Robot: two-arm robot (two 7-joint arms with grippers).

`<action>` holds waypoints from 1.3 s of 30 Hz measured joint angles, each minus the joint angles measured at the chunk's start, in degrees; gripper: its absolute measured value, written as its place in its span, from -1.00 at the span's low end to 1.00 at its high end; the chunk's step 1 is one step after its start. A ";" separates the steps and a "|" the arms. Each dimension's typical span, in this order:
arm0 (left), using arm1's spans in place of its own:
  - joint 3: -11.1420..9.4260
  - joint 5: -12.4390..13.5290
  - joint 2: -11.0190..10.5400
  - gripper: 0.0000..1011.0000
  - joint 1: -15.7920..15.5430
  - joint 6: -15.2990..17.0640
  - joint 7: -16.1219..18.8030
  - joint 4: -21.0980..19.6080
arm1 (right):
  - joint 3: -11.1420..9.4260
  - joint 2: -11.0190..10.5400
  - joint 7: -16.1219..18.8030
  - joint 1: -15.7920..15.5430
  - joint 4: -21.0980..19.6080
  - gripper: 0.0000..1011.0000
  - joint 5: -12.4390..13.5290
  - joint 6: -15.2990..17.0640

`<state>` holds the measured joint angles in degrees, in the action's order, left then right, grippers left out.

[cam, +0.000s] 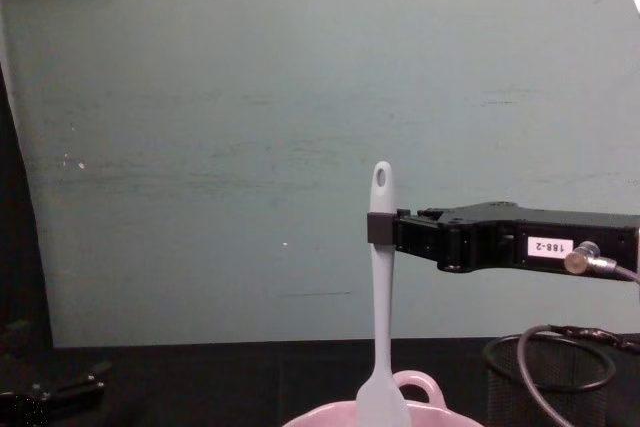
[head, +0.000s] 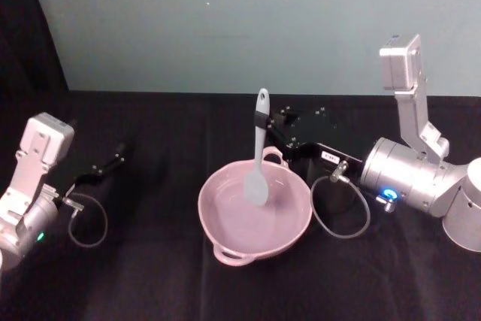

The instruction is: Use the one hand to pick up the spoon and stir the clear water in the bowl.

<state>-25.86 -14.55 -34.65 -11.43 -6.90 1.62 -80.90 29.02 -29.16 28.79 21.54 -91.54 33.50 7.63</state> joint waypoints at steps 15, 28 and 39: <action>0.00 0.00 0.00 0.99 0.00 -0.01 0.00 -0.01 | -0.06 -0.32 -0.31 -0.27 -0.51 -0.78 -0.40 0.06; 0.00 0.00 0.00 0.99 0.00 0.00 0.00 0.00 | 1.10 -1.44 -1.94 -3.12 -2.20 -0.78 -9.38 -6.30; 0.00 0.00 0.00 0.99 0.00 0.00 0.00 0.00 | 1.61 1.51 0.32 -3.92 0.34 -0.78 -10.74 -10.14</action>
<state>-25.86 -14.55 -34.65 -11.43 -6.90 1.62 -80.90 30.63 -27.65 29.11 17.63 -91.20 22.76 -2.52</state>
